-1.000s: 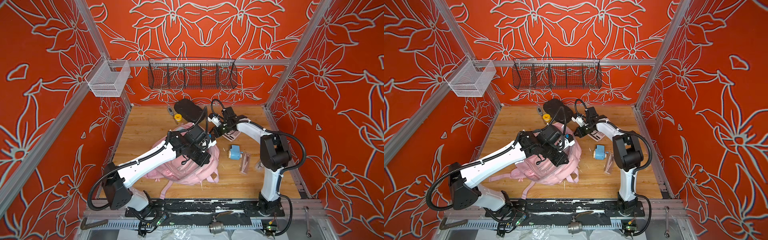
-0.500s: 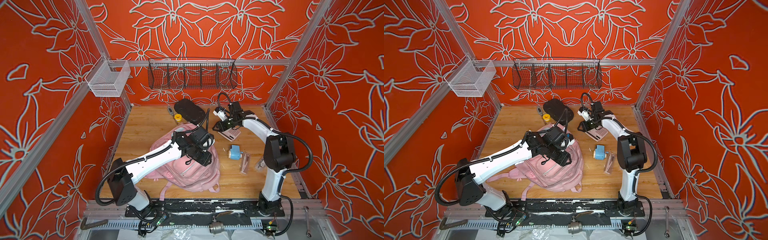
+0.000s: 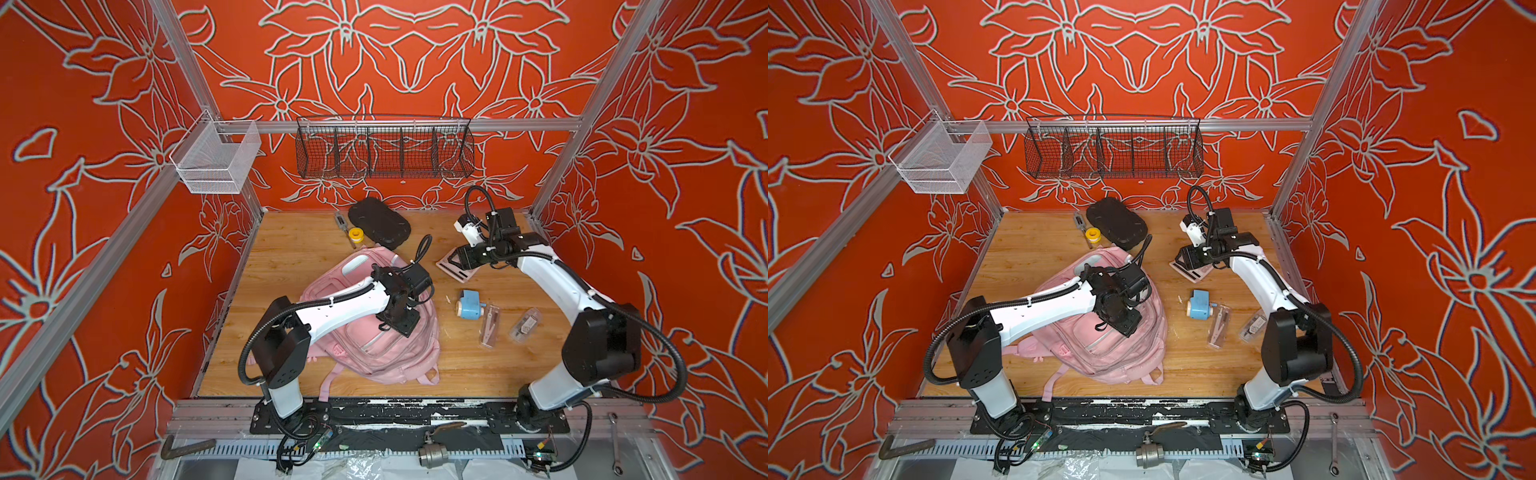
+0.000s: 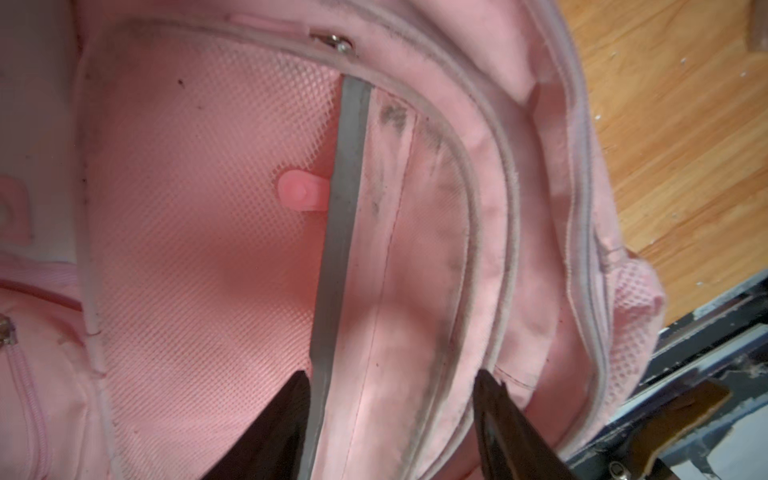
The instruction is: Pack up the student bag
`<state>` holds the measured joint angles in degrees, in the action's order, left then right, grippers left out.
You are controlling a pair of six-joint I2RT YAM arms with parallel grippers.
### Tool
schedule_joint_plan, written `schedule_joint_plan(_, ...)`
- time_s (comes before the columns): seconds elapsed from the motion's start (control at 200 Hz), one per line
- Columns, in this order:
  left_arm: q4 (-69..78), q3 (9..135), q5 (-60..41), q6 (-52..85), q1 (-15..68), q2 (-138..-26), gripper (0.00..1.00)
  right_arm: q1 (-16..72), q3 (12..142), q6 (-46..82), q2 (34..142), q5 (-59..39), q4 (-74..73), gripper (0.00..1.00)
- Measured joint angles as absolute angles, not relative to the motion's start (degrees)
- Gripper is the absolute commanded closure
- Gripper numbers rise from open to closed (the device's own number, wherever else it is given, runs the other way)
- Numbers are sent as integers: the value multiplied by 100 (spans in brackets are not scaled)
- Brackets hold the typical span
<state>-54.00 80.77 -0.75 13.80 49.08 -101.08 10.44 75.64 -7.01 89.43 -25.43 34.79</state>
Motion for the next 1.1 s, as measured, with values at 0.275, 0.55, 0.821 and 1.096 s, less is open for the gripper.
schedule_joint_plan(0.275, -5570, 8530, 235, 1337, 4963, -10718, 48, 1007, 7109, -705, 8433, -2228, 3402, 42)
schedule_joint_plan(0.55, -5468, 8267, 617, 1310, 5057, -10368, 100, 1007, 6713, -864, 8232, -2471, 3076, 46)
schedule_joint_plan(0.821, -5391, 7467, 965, 491, 5024, -8785, 100, 1240, 6622, -1411, 8261, -3662, 2342, 50)
schedule_joint_plan(1.096, -5214, 6490, 1028, -797, 4974, -7091, 100, 1962, 7242, -2287, 9227, -4633, 2296, 50)
